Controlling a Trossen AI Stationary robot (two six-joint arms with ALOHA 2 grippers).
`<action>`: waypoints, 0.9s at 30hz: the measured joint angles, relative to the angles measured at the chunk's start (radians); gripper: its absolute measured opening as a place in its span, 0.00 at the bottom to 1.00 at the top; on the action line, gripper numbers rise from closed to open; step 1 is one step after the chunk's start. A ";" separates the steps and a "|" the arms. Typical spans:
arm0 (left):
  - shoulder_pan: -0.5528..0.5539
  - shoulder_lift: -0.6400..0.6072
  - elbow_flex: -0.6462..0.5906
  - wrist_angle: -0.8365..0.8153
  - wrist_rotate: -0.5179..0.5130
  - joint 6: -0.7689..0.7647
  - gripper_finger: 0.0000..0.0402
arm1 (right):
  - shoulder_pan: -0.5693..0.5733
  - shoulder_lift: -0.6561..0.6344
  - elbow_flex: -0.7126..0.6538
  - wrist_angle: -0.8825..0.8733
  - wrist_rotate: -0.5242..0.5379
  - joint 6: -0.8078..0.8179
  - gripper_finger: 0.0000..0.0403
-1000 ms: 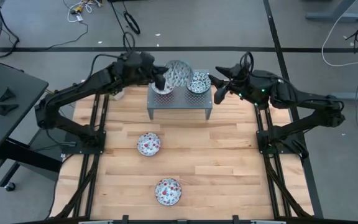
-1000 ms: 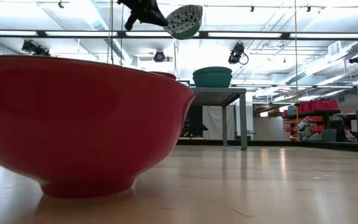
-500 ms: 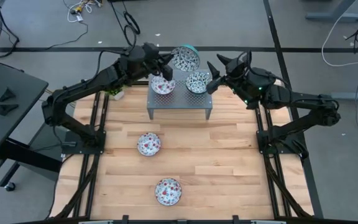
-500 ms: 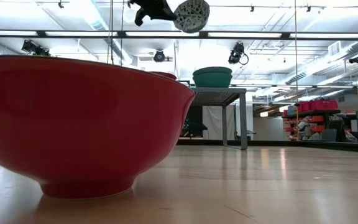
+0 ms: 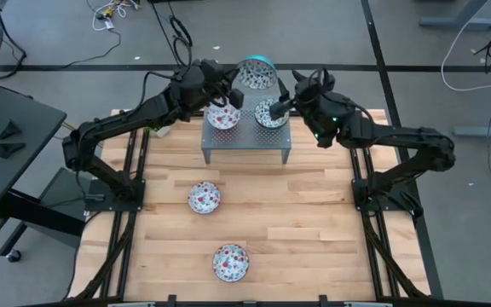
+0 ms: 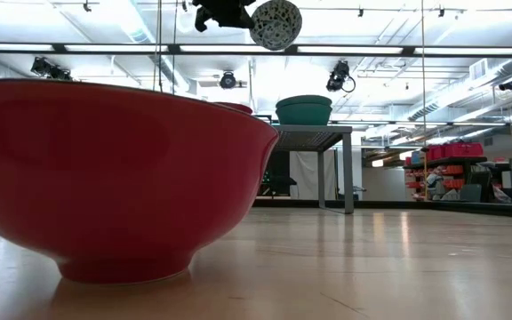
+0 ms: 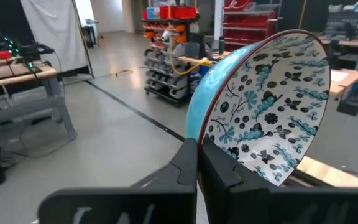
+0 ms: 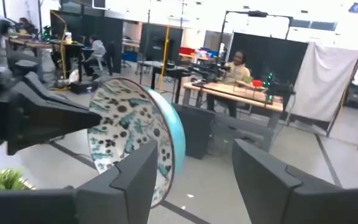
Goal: Pick & Place Mini bowls
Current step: Stack the top blue and white patterned bowl on top of the other blue and white patterned bowls on the shelf
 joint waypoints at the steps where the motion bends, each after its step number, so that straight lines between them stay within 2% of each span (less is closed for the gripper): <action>1: 0.000 0.000 0.000 0.005 -0.003 0.005 0.01 | -0.008 0.001 0.000 -0.001 -0.002 0.011 0.52; 14: 0.002 0.000 0.000 0.045 -0.017 0.038 0.01 | -0.110 0.015 0.000 0.008 -0.118 0.121 0.52; 18: 0.002 0.000 0.000 0.046 -0.017 0.050 0.01 | -0.130 0.023 0.000 0.016 -0.215 0.135 0.52; 27: 0.002 0.000 0.000 0.049 -0.025 0.056 0.01 | -0.165 0.062 0.000 0.032 -0.254 0.143 0.52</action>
